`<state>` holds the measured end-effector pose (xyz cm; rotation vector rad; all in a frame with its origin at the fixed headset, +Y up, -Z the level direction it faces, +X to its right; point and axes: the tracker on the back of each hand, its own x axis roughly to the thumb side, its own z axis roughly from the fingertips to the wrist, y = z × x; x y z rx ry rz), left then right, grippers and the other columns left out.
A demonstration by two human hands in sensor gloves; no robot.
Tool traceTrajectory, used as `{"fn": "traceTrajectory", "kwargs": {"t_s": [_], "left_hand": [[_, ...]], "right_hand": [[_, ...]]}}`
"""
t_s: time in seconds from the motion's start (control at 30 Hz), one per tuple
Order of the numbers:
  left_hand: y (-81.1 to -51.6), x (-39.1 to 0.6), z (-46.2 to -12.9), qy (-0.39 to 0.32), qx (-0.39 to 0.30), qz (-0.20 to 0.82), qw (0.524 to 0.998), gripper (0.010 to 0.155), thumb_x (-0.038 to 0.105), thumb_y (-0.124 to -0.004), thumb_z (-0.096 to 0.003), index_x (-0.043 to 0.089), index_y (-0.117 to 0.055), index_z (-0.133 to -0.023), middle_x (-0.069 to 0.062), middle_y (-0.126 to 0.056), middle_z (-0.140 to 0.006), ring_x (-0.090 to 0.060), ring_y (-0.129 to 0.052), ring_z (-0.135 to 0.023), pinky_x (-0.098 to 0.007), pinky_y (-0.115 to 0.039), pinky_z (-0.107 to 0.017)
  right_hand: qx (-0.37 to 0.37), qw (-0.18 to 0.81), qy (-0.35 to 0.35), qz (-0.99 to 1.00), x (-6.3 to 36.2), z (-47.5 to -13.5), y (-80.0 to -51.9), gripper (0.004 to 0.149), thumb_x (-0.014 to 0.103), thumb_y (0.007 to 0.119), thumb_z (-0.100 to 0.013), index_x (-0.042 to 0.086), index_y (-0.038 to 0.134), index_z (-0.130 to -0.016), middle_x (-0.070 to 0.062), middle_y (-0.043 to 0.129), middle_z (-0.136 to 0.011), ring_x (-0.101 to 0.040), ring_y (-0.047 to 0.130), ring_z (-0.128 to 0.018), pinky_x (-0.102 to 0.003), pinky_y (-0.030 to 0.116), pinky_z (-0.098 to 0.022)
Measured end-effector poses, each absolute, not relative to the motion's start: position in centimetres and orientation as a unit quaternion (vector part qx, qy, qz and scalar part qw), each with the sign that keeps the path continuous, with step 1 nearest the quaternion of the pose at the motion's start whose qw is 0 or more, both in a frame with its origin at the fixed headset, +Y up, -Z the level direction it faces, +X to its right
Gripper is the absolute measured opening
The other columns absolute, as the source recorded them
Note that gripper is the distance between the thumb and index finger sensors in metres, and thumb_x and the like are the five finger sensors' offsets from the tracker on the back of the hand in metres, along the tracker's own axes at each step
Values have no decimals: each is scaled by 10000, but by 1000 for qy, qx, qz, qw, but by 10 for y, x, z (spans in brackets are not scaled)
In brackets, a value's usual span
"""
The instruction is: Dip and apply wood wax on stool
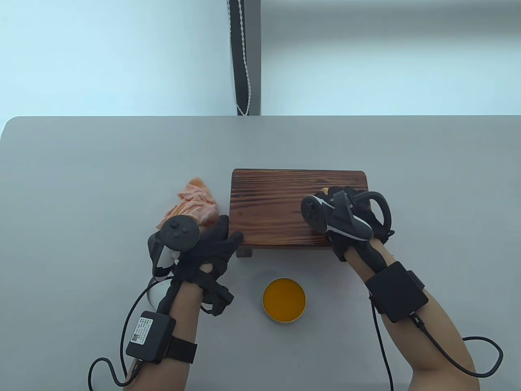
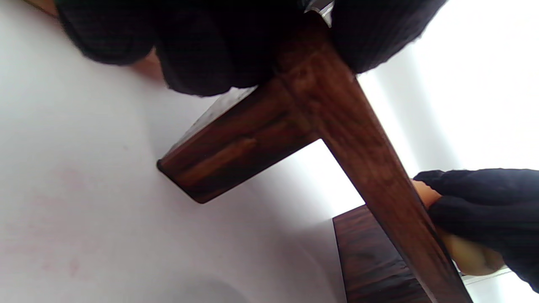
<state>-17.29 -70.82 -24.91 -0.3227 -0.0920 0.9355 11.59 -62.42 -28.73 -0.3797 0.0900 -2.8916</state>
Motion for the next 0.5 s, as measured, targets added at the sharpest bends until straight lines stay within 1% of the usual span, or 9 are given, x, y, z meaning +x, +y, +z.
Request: {"fn": "traceTrajectory", "kwargs": {"t_s": [0.07,0.13,0.17,0.27,0.33,0.4,0.5], "left_hand": [[-708,-173,-249,-43,-154,449,879,835,426,-790,-588,-116,-501,-1155,-308,-825,-959,-477,-887,-762,-747,-732,-559],[-708,-173,-249,-43,-153,448,880,836,425,-790,-588,-118,-502,-1154,-312,-825,-958,-478,-887,-760,-748,-732,-557],[-708,-173,-249,-42,-152,448,880,835,427,-788,-588,-115,-500,-1155,-311,-825,-958,-477,-887,-762,-747,-732,-558],[-708,-173,-249,-43,-152,448,880,834,427,-788,-588,-115,-501,-1154,-311,-825,-958,-477,-886,-762,-748,-732,-559],[-709,-173,-249,-44,-152,452,878,836,427,-792,-587,-118,-505,-1152,-309,-828,-956,-477,-889,-759,-748,-733,-557],[-709,-173,-249,-44,-153,452,878,834,428,-792,-587,-114,-505,-1153,-307,-828,-956,-475,-889,-760,-747,-734,-557],[-709,-173,-249,-44,-152,451,878,836,427,-792,-587,-117,-503,-1153,-309,-827,-956,-476,-889,-760,-748,-733,-557]], "right_hand": [[-138,121,3,-983,116,-279,-621,409,203,957,-474,133,932,-876,-267,1032,-675,-417,1072,-519,-664,874,-474],[-160,110,-12,-981,114,-272,-619,409,200,962,-473,122,939,-874,-271,1032,-671,-421,1070,-518,-669,871,-476],[-165,103,-8,-981,112,-271,-619,408,202,964,-473,124,942,-872,-269,1033,-671,-421,1071,-518,-667,871,-477],[-151,102,15,-983,113,-277,-622,397,211,957,-475,169,939,-870,-256,1031,-686,-410,1069,-531,-656,872,-484],[-132,101,24,-986,117,-285,-624,400,208,953,-477,168,933,-874,-258,1029,-685,-412,1068,-526,-657,871,-481],[-121,124,4,-985,120,-288,-622,403,203,953,-478,153,930,-877,-263,1026,-682,-416,1064,-527,-663,867,-480],[-142,136,-16,-980,117,-278,-620,407,196,964,-471,114,941,-870,-275,1029,-664,-427,1064,-510,-674,866,-473]]}}
